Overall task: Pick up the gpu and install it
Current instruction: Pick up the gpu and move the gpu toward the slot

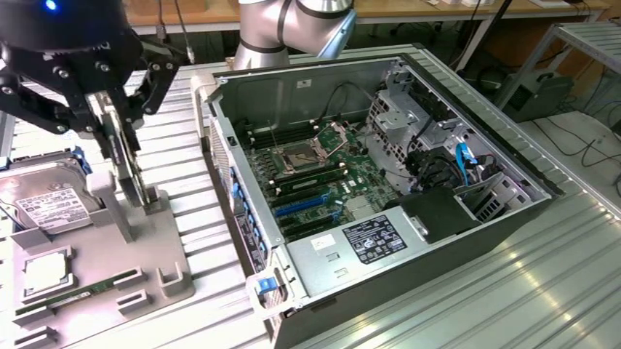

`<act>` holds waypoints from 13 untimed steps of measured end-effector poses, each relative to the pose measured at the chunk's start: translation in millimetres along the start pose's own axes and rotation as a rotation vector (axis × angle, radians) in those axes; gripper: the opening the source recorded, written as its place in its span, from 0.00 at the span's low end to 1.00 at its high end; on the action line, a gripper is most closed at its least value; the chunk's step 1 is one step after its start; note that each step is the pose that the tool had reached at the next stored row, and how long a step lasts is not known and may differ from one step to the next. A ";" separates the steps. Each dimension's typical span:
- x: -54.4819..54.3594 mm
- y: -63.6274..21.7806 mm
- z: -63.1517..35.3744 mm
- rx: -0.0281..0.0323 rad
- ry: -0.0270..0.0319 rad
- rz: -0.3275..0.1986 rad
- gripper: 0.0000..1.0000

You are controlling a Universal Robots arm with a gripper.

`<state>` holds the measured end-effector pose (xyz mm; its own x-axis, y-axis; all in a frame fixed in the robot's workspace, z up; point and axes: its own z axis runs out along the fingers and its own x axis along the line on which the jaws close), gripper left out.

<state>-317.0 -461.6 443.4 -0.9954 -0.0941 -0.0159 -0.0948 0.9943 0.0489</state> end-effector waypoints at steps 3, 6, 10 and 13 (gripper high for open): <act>-31.6 -2.4 -11.7 0.0001 -0.0006 0.005 0.27; -48.2 -4.0 -11.5 0.0006 -0.0027 0.033 0.27; -52.2 -4.4 -11.4 0.0009 -0.0037 0.049 0.27; -55.6 -4.7 -11.4 0.0011 -0.0042 0.060 0.27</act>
<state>-261.4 -461.6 455.5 -0.9993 -0.0339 -0.0172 -0.0348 0.9982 0.0488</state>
